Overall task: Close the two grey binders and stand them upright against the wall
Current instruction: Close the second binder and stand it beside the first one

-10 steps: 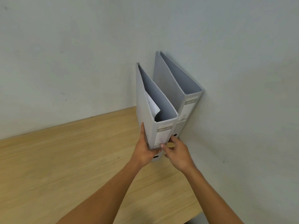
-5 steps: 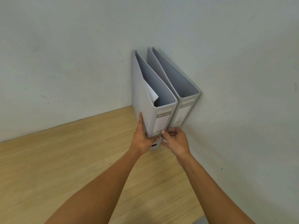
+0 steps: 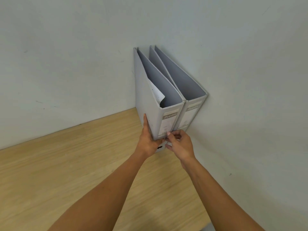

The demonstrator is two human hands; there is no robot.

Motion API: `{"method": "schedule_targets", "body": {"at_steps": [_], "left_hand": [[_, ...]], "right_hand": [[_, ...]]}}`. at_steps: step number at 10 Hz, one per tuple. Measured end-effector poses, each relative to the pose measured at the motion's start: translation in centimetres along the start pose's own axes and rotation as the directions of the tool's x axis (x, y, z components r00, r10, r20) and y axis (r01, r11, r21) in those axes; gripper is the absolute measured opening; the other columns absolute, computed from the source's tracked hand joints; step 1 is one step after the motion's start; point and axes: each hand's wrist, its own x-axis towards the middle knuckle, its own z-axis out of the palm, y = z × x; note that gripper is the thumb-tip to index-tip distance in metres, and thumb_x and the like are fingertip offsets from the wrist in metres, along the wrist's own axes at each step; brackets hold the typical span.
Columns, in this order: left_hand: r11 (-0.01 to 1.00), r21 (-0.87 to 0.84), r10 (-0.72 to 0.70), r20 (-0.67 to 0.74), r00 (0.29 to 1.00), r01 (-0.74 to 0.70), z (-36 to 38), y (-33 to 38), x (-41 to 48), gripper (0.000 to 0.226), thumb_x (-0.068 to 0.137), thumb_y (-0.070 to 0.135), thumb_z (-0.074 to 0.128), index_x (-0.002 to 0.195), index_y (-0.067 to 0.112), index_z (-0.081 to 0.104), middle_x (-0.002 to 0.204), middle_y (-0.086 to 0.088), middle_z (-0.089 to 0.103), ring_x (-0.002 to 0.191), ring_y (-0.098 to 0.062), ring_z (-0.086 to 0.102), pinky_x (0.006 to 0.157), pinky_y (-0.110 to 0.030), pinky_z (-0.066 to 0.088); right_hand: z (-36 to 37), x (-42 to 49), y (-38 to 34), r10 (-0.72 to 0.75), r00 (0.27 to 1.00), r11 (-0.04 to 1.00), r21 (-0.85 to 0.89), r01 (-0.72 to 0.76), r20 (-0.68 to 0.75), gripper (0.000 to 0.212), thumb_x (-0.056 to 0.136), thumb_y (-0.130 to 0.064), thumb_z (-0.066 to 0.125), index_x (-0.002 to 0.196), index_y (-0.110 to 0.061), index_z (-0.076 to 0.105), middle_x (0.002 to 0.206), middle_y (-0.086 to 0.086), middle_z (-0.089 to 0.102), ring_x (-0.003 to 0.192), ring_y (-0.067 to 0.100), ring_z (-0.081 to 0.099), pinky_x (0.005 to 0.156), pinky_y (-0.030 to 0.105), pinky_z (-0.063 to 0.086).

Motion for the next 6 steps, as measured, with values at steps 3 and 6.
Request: {"method": "schedule_targets", "body": {"at_steps": [3, 6], "left_hand": [[0.984, 0.118, -0.133, -0.008, 0.991, 0.133, -0.6, 0.2, 0.2, 0.117, 0.085, 0.002, 0.073, 0.163, 0.027, -0.011, 0.151, -0.016, 0.050, 0.132, -0.034, 0.056, 0.100, -0.041, 0.052], [0.992, 0.090, -0.097, 0.067, 0.993, 0.091, -3.0, 0.6, -3.8, 0.100, 0.088, 0.003, 0.071, 0.162, 0.034, 0.011, 0.160, -0.005, 0.037, 0.131, -0.030, 0.056, 0.084, -0.036, 0.054]], "right_hand": [[0.1, -1.3, -1.4, 0.081, 0.996, 0.996, -0.034, -0.080, 0.040, 0.026, 0.095, -0.023, 0.064, 0.114, -0.006, 0.058, 0.115, 0.012, 0.065, 0.109, 0.026, 0.068, 0.078, 0.034, 0.062], [-0.3, -4.2, -3.0, 0.085, 0.993, 0.995, -0.050, -0.081, 0.086, 0.022, 0.095, -0.016, 0.060, 0.116, -0.009, 0.058, 0.110, 0.004, 0.064, 0.107, 0.023, 0.068, 0.081, 0.035, 0.060]]}}
